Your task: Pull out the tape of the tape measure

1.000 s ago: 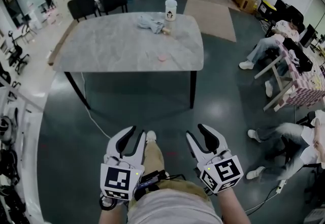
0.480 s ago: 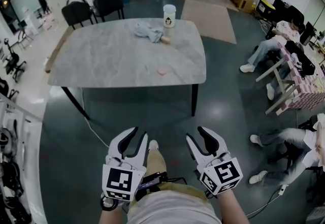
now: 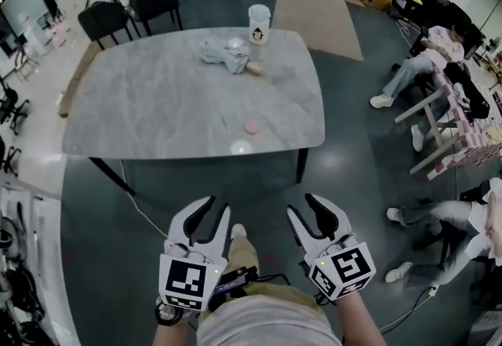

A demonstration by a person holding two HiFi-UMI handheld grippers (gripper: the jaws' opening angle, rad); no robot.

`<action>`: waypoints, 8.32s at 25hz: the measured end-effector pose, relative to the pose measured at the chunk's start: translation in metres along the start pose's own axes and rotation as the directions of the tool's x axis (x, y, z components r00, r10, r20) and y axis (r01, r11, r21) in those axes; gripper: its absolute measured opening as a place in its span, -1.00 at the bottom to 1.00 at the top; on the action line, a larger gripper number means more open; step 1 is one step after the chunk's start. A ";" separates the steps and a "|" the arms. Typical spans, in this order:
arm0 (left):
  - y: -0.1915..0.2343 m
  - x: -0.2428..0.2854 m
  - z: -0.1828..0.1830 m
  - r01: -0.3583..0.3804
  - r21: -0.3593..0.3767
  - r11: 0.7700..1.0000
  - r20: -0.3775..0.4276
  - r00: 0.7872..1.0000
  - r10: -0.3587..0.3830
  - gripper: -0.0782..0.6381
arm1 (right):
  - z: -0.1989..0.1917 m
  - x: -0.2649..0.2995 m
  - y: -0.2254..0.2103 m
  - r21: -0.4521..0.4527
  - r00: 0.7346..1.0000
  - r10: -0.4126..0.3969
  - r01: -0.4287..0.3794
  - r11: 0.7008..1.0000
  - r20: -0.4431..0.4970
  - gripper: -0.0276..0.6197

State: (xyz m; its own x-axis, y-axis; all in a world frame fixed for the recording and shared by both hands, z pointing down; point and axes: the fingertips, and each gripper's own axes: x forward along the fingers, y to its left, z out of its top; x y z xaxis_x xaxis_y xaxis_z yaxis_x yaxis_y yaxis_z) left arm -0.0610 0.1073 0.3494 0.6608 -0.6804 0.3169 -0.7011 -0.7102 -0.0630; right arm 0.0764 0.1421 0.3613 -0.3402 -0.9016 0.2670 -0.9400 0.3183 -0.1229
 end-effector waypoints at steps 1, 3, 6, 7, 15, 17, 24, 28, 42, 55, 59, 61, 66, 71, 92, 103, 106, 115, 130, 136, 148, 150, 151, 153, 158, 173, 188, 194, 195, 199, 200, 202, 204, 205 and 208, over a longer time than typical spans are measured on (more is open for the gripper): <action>0.006 0.006 0.002 0.006 0.000 1.000 0.000 1.000 -0.006 -0.51 | 0.003 0.007 -0.002 0.000 1.000 -0.004 0.004 1.000 -0.005 -0.40; 0.017 0.017 0.005 0.017 -0.004 1.000 -0.002 1.000 -0.017 -0.51 | 0.007 0.021 -0.006 0.002 1.000 -0.009 0.009 1.000 -0.014 -0.40; 0.033 0.035 0.014 0.035 -0.006 0.999 0.001 0.999 -0.035 -0.51 | 0.016 0.040 -0.014 0.004 1.000 -0.017 0.017 1.000 -0.024 -0.39; 0.038 0.040 0.016 0.040 -0.007 0.999 0.002 0.999 -0.040 -0.51 | 0.019 0.047 -0.016 0.005 0.999 -0.019 0.019 1.000 -0.027 -0.40; 0.080 0.082 0.022 0.075 -0.006 0.997 -0.001 0.997 -0.075 -0.50 | 0.030 0.103 -0.032 0.008 0.998 -0.026 0.026 1.000 -0.055 -0.38; 0.090 0.089 0.018 0.079 -0.009 0.997 -0.014 0.997 -0.079 -0.50 | 0.031 0.114 -0.034 0.005 0.998 -0.027 0.027 1.000 -0.063 -0.38; 0.116 0.112 0.025 0.103 -0.003 0.995 -0.008 0.995 -0.103 -0.50 | 0.036 0.148 -0.041 -0.005 0.995 -0.034 0.034 0.999 -0.089 -0.36; 0.128 0.120 0.029 0.108 0.011 0.994 0.003 0.994 -0.108 -0.50 | 0.037 0.167 -0.043 -0.024 0.995 -0.024 0.022 0.999 -0.101 -0.34; 0.136 0.131 0.010 0.116 -0.026 0.993 -0.039 0.992 -0.117 -0.48 | 0.013 0.194 -0.057 -0.071 0.984 -0.009 -0.004 0.997 -0.180 -0.24; 0.144 0.142 0.006 0.028 -0.075 0.997 -0.046 0.998 -0.031 -0.47 | -0.012 0.231 -0.072 -0.086 0.967 0.039 -0.063 0.994 -0.251 -0.23; 0.148 0.143 -0.003 -0.009 -0.096 0.995 -0.066 0.998 0.003 -0.47 | -0.025 0.241 -0.075 -0.085 0.956 0.060 -0.088 0.992 -0.287 -0.22; 0.149 0.145 -0.007 -0.022 -0.096 0.995 -0.073 0.997 0.015 -0.47 | -0.033 0.247 -0.078 -0.087 0.950 0.067 -0.098 0.991 -0.305 -0.22; 0.151 0.150 -0.014 -0.047 -0.105 0.993 -0.092 0.995 0.037 -0.47 | -0.051 0.263 -0.084 -0.100 0.933 0.082 -0.124 0.987 -0.351 -0.21; 0.150 0.154 -0.020 -0.067 -0.122 0.990 -0.110 0.992 0.054 -0.47 | -0.069 0.277 -0.092 -0.073 0.915 0.095 -0.134 0.988 -0.391 -0.18; 0.156 0.162 -0.039 -0.141 -0.173 0.975 -0.166 0.980 0.113 -0.47 | -0.127 0.311 -0.105 -0.106 0.850 0.099 -0.178 0.978 -0.518 -0.14; 0.158 0.160 -0.036 -0.151 -0.165 0.975 -0.168 0.978 0.123 -0.47 | -0.122 0.310 -0.108 -0.091 0.857 0.103 -0.172 0.981 -0.506 -0.26; 0.157 0.159 -0.033 -0.149 -0.161 0.976 -0.164 0.979 0.123 -0.47 | -0.114 0.308 -0.107 -0.092 0.864 0.108 -0.175 0.980 -0.491 -0.26; 0.154 0.164 -0.010 -0.121 -0.116 0.986 -0.113 0.988 0.108 -0.47 | -0.074 0.298 -0.098 -0.134 0.883 0.160 -0.242 0.961 -0.442 -0.26; 0.142 0.182 0.029 -0.029 0.033 0.999 -0.040 0.999 0.030 -0.46 | 0.005 0.265 -0.066 -0.278 0.897 0.288 -0.386 0.880 -0.335 -0.26; 0.132 0.192 0.037 0.051 0.107 0.993 -0.021 0.999 -0.049 -0.46 | 0.026 0.252 -0.056 -0.331 0.888 0.335 -0.433 0.838 -0.314 -0.26; 0.112 0.206 0.046 0.209 0.237 0.949 -0.013 0.977 -0.212 -0.40 | 0.049 0.234 -0.044 -0.405 0.866 0.401 -0.496 0.769 -0.299 -0.26; 0.109 0.209 0.048 0.227 0.252 0.941 -0.014 0.973 -0.231 -0.40 | 0.050 0.232 -0.044 -0.414 0.861 0.407 -0.504 0.758 -0.303 -0.26; 0.107 0.210 0.049 0.236 0.260 0.936 -0.014 0.970 -0.241 -0.40 | 0.050 0.231 -0.044 -0.418 0.859 0.411 -0.508 0.753 -0.305 -0.26; 0.104 0.213 0.049 0.255 0.275 0.927 -0.020 0.965 -0.260 -0.40 | 0.050 0.229 -0.045 -0.427 0.855 0.414 -0.516 0.742 -0.313 -0.26; 0.095 0.216 0.049 0.310 0.300 0.902 -0.039 0.949 -0.313 -0.40 | 0.049 0.224 -0.049 -0.448 0.847 0.405 -0.528 0.722 -0.344 -0.26; 0.075 0.210 0.036 0.442 0.400 0.803 -0.149 0.896 -0.418 -0.66 | 0.043 0.214 -0.045 -0.510 0.792 0.457 -0.611 0.606 -0.405 -0.26; 0.071 0.212 0.039 0.393 0.416 0.820 -0.114 0.917 -0.382 -0.73 | 0.047 0.211 -0.046 -0.540 0.779 0.466 -0.627 0.561 -0.420 -0.27; 0.081 0.213 0.040 0.348 0.383 0.856 -0.090 0.936 -0.340 -0.72 | 0.044 0.216 -0.050 -0.528 0.811 0.435 -0.585 0.615 -0.392 -0.27; 0.084 0.213 0.039 0.336 0.375 0.864 -0.088 0.941 -0.327 -0.72 | 0.043 0.216 -0.052 -0.523 0.813 0.429 -0.581 0.624 -0.393 -0.27; 0.095 0.212 0.036 0.305 0.351 0.886 -0.089 0.952 -0.292 -0.72 | 0.035 0.215 -0.061 -0.503 0.820 0.409 -0.569 0.651 -0.400 -0.27; 0.099 0.212 0.035 0.291 0.344 0.893 -0.086 0.957 -0.278 -0.72 | 0.033 0.215 -0.063 -0.502 0.822 0.399 -0.566 0.655 -0.406 -0.27; 0.109 0.211 0.033 0.259 0.319 0.912 -0.077 0.966 -0.248 -0.72 | 0.028 0.214 -0.071 -0.497 0.827 0.377 -0.554 0.667 -0.417 -0.27; 0.120 0.209 0.030 0.238 0.294 0.926 -0.073 0.971 -0.226 -0.72 | 0.025 0.212 -0.079 -0.485 0.832 0.363 -0.543 0.685 -0.419 -0.27; 0.124 0.208 0.029 0.234 0.288 0.929 -0.075 0.972 -0.222 -0.72 | 0.025 0.212 -0.080 -0.477 0.832 0.363 -0.542 0.692 -0.419 -0.27; 0.131 0.207 0.025 0.203 0.271 0.941 -0.076 0.979 -0.190 -0.72 | 0.022 0.213 -0.078 -0.470 0.828 0.366 -0.547 0.693 -0.425 -0.27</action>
State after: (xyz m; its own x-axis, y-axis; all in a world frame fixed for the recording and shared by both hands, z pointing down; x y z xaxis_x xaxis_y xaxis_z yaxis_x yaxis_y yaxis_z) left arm -0.0096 -0.1312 0.3832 0.7596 -0.5176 0.3940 -0.4525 -0.8556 -0.2515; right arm 0.0781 -0.0810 0.4066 -0.6367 -0.5056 0.5823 -0.4772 0.8515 0.2175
